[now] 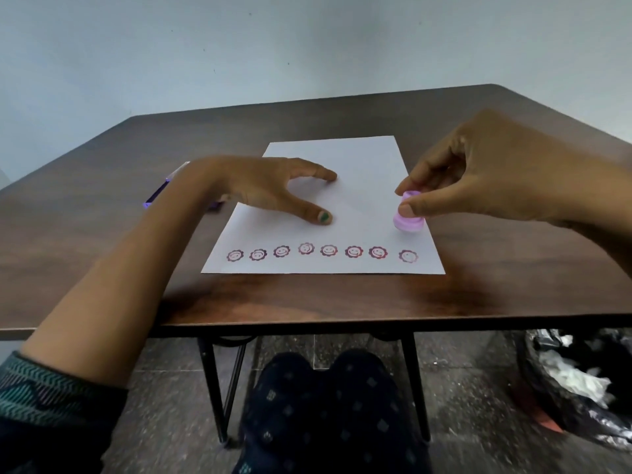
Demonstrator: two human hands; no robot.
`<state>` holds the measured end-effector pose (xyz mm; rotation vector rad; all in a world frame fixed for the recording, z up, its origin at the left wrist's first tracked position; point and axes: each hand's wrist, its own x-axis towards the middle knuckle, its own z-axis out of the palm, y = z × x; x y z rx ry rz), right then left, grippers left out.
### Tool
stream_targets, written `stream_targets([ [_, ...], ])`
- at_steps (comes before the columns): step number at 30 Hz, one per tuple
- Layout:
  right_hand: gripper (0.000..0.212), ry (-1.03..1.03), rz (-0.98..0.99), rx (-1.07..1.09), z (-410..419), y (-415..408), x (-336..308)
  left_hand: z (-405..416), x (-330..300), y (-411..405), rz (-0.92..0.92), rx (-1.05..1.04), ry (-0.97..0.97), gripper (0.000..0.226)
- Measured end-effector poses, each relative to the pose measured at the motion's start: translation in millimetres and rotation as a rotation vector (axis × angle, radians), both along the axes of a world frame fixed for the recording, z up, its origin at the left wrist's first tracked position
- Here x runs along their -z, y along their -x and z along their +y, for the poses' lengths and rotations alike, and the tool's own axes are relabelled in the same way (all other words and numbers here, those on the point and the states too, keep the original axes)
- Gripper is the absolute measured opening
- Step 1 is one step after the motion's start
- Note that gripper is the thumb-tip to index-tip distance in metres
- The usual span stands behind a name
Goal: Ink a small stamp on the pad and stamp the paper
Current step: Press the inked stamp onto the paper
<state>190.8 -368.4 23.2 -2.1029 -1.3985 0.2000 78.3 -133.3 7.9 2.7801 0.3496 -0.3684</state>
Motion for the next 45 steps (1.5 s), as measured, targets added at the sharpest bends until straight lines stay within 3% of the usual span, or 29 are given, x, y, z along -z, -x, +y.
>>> stream_targets([
  [12,0.017,0.034,-0.034,0.011,-1.0,4.7,-0.9,0.5,-1.1,-0.8,0.001,-0.014,-0.007,0.099],
  [21,0.027,0.045,-0.058,0.025,-0.3,6.9,3.9,0.5,-0.6,-0.3,0.004,-0.023,-0.012,0.098],
  [30,0.016,0.07,-0.179,0.024,1.8,12.0,8.7,2.3,0.6,-2.1,-0.003,-0.038,-0.026,0.099],
  [45,0.015,0.051,-0.146,0.082,1.8,15.8,10.3,7.5,3.7,-3.5,-0.02,-0.032,-0.055,0.092],
])
